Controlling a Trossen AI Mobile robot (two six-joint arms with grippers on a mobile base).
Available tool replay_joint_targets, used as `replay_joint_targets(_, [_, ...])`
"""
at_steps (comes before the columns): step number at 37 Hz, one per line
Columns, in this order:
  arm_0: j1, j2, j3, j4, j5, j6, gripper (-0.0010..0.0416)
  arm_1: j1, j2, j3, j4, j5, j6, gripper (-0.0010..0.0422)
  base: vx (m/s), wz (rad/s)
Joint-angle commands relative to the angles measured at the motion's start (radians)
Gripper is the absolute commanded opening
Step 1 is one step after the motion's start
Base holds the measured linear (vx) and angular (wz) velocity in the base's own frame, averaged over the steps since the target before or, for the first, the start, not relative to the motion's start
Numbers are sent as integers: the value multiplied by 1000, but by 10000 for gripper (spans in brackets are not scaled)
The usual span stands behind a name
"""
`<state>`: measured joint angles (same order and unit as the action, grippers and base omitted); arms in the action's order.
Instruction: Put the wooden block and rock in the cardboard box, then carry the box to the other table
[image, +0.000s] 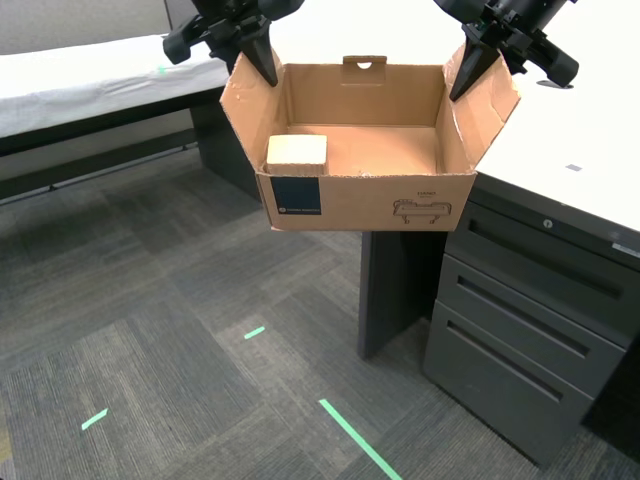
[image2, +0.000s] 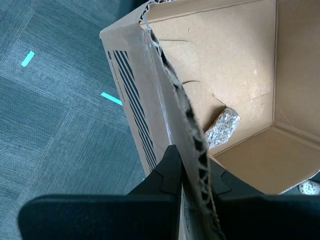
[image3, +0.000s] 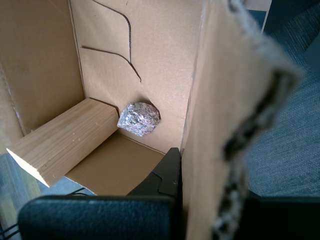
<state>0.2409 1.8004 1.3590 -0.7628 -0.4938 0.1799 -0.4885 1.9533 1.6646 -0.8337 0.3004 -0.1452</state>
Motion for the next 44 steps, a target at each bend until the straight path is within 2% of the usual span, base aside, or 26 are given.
replay_joint_targets(1, [3,-1,2,5,-31,6,-1,-5,-1,2,4,45,10,-1,109,9])
replay_joint_targets(4, [4,-1,1,-7,-31,6,-1,-6,-1,2,-7,45,27,-1,122,18])
replay_joint_targets(11, [4,-1,1,-35,-31,12,-1,-5,-2,2,-14,45,112,-1,147,59])
replay_joint_targets(14, [5,-1,1,-34,-31,31,-1,-5,-2,2,-14,45,118,-1,160,87])
replay_joint_targets(17, [5,-1,1,-31,-31,31,-1,-4,-2,2,-13,45,122,-1,161,152])
replay_joint_targets(25, [14,-1,1,-31,-31,35,-1,-4,-2,2,-60,45,181,-1,156,142])
replay_joint_targets(29, [14,-1,1,-28,-31,32,-1,-3,-2,2,-60,45,179,-1,134,77])
replay_joint_targets(36, [14,-1,1,-24,-29,18,-1,-3,-2,2,-50,45,144,-1,114,26])
replay_joint_targets(44, [14,-1,1,-21,-29,19,-1,-3,2,2,-35,44,80,-1,83,-32])
